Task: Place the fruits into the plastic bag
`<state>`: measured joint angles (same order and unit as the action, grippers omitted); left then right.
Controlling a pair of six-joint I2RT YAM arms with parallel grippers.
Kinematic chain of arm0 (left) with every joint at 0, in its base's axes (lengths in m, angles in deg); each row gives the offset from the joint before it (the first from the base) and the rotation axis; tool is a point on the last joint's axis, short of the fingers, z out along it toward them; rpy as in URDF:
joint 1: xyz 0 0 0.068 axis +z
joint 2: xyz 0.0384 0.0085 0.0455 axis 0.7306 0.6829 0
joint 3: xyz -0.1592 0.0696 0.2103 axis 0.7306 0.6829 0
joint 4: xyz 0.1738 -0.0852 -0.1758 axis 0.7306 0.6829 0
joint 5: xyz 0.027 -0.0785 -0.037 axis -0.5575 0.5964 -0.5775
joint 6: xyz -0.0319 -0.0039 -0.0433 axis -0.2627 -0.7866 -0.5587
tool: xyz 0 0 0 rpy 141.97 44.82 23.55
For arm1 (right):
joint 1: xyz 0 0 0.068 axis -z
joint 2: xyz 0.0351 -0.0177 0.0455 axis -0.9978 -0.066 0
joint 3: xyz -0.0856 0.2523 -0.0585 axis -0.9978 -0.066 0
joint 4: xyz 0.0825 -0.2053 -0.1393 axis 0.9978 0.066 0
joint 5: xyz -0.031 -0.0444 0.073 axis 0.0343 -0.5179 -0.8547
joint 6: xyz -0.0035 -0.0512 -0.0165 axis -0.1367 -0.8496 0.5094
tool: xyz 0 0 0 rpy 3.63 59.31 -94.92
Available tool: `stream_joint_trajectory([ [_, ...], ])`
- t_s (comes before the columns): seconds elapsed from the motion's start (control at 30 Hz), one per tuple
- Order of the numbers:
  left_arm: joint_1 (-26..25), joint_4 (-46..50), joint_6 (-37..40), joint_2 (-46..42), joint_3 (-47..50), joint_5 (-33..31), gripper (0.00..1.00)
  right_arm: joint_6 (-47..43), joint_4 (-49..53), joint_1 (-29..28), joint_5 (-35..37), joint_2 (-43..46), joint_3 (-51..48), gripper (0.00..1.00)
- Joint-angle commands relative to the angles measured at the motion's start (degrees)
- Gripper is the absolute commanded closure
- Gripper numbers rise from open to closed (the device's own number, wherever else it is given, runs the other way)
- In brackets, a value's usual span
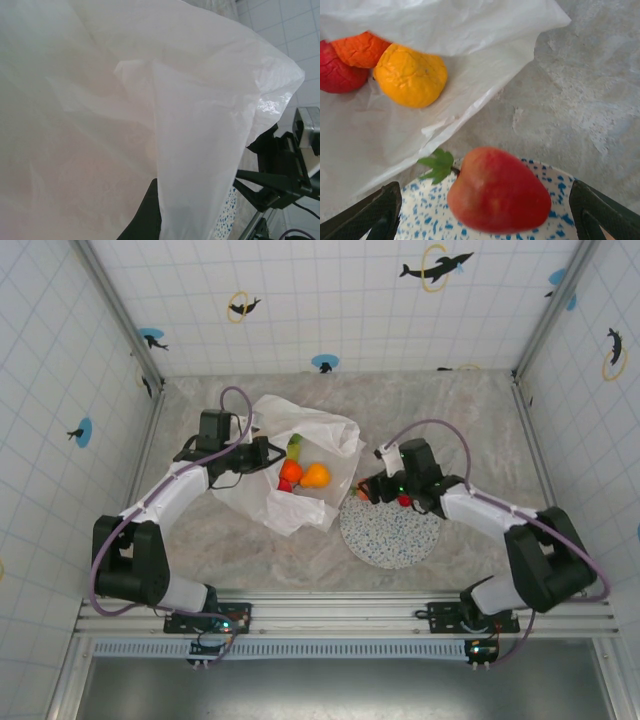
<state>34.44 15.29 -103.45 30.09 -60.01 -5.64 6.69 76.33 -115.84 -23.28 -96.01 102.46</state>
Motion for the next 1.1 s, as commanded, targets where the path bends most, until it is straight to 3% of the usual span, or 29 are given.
stream_joint_trajectory([
  [0.0, -0.4, 0.0, 0.1, 0.4, 0.1, 0.4, 1.00, 0.7, 0.2, 0.0, -2.4, -4.3, 4.9, 0.11],
  [0.4, -0.3, 0.4, 0.5, 1.0, -0.2, 0.6, 1.00, -1.3, 7.1, -1.5, -5.6, -13.5, 10.7, 0.13],
  [0.6, -0.4, 0.3, 0.6, 0.9, -0.2, 0.5, 1.00, -3.5, 13.1, -2.6, -4.3, -9.7, 8.3, 0.14],
  [1.07, -0.4, -0.1, 0.4, 0.5, 0.5, 0.8, 1.00, -4.6, 16.6, -7.2, 1.6, -2.5, 0.7, 0.13],
])
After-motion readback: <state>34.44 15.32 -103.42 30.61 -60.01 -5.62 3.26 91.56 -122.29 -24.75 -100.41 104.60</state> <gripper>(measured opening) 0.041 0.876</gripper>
